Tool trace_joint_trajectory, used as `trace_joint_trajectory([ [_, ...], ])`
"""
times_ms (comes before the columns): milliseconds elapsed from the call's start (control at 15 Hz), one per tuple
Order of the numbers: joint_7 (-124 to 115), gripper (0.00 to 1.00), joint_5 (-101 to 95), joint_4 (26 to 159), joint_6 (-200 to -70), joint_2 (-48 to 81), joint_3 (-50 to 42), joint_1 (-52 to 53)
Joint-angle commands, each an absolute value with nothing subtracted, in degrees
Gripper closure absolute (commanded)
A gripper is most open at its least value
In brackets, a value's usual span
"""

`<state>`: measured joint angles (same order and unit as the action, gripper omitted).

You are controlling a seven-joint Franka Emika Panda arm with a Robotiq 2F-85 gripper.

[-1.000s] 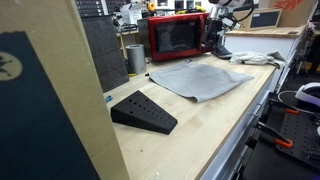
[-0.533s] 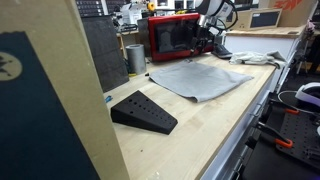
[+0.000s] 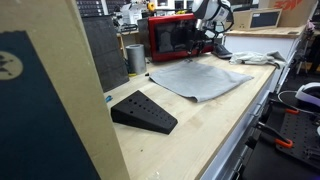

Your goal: Fold the grey towel once from top to bottom and twice from right to left.

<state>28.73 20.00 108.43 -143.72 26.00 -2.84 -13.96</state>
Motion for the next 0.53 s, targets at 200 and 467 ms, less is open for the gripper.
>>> trace_joint_trajectory([
  [200,26.01,0.00,15.81,109.15,-149.94,28.58,-1.49,-15.08],
  [467,23.99,0.00,15.05,110.17,-151.91,30.72,-1.02,-15.47],
])
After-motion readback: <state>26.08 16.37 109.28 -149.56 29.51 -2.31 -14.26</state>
